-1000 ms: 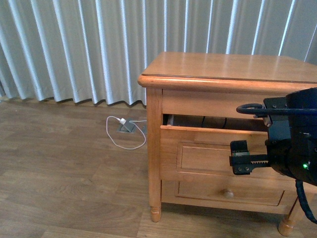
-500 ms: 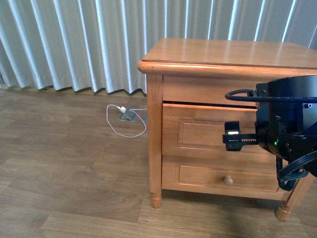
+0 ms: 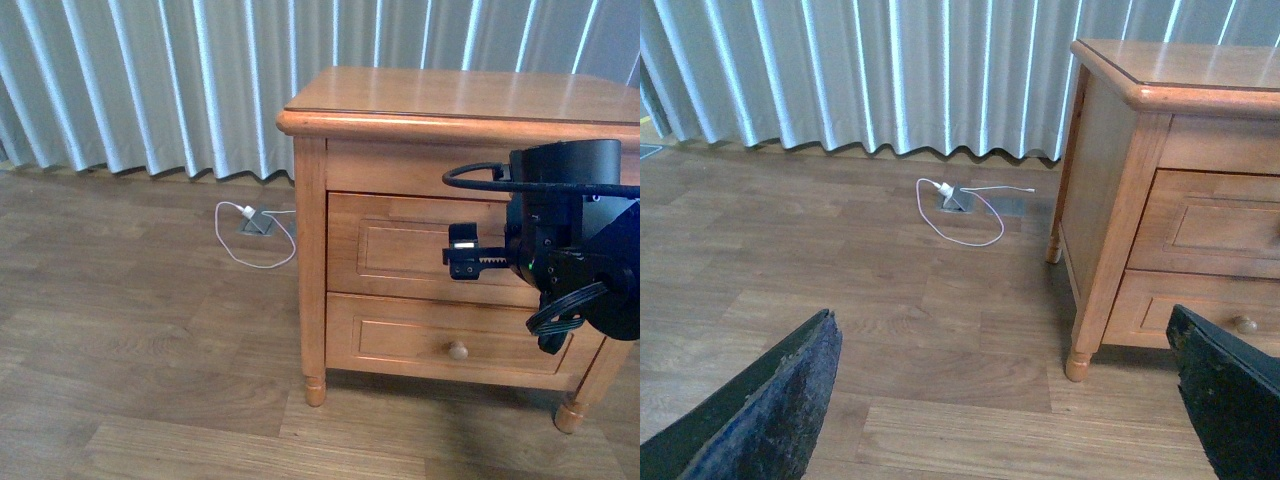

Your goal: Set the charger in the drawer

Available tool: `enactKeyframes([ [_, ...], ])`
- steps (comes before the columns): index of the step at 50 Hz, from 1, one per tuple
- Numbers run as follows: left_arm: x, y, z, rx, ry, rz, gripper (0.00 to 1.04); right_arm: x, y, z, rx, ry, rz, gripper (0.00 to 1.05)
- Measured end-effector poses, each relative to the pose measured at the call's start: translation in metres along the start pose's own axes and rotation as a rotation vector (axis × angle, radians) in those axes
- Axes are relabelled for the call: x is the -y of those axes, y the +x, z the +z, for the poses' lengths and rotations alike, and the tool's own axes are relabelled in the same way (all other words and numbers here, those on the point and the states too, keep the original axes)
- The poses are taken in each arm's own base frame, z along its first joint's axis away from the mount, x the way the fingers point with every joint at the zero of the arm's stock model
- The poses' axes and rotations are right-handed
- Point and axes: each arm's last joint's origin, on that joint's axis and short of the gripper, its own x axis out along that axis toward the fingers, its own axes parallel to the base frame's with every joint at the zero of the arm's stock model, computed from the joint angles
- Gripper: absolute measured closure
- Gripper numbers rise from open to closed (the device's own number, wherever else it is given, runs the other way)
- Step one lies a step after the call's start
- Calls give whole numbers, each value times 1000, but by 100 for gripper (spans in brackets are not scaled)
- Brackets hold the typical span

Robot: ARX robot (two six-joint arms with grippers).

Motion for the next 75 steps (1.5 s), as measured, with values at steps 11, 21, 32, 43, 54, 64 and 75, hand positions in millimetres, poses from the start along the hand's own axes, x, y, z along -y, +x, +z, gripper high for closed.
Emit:
enactKeyframes([
  [11, 0, 0, 0, 0, 0, 0, 6, 3, -1, 0, -8, 25, 35, 9],
  [21, 0, 0, 0, 0, 0, 0, 6, 17, -29, 12, 7, 73, 107, 9],
  [32, 0, 0, 0, 0, 0, 0, 6, 33, -76, 20, -33, 70, 213, 9],
  [43, 0, 0, 0, 0, 0, 0, 6, 56, -131, 27, -55, 68, 311, 9],
  [54, 0, 0, 0, 0, 0, 0, 6, 92, -187, 30, -45, 95, 385, 9],
  [64, 0, 0, 0, 0, 0, 0, 6, 131, -228, 22, -52, 152, 408, 9],
  [75, 0, 0, 0, 0, 0, 0, 6, 164, -267, 5, 7, 172, 424, 9],
])
